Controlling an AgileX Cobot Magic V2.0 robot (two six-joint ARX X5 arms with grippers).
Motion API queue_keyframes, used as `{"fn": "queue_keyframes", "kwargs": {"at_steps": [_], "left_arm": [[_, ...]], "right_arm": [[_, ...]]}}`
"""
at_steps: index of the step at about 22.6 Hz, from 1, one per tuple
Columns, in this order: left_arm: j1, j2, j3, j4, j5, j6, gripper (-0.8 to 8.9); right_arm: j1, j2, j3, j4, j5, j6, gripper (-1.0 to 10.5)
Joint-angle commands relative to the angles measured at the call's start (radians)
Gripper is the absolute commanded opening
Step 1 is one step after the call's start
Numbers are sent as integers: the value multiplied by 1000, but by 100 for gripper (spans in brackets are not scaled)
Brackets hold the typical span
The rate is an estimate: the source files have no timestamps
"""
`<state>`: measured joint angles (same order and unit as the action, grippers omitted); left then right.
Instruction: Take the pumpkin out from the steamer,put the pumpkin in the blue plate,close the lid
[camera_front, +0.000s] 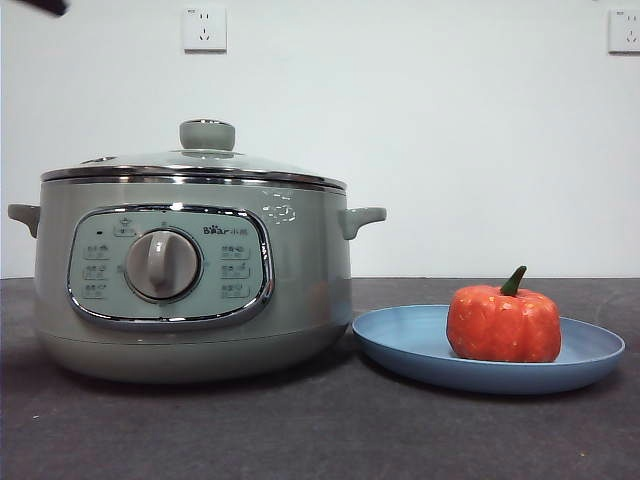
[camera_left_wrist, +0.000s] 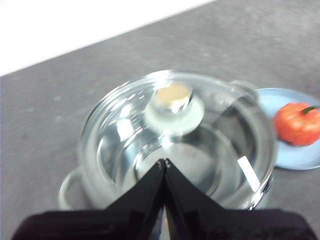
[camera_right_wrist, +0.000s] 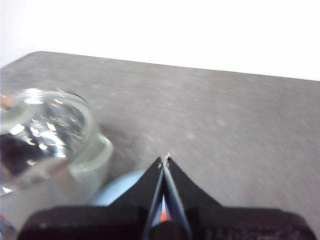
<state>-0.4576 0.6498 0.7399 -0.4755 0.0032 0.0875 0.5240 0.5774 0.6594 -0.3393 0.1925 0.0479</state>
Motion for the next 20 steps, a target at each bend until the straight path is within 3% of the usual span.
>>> {"fn": "queue_keyframes", "kwargs": {"at_steps": [1, 3, 6, 20], "left_arm": [[-2, -55, -62, 22, -6, -11, -8], [-2, -64, -64, -25, -3, -31, -7], [-2, -63, -64, -64, -2, -42, -3], [-2, -64, -64, -95, -3, -42, -3]], "right_arm": [[2, -44, -28, -4, 21, 13, -10], [0, -53, -27, -32, 56, 53, 5], [1, -58, -27, -60, 135, 48, 5], [1, -55, -27, -66, 154, 48, 5]]}}
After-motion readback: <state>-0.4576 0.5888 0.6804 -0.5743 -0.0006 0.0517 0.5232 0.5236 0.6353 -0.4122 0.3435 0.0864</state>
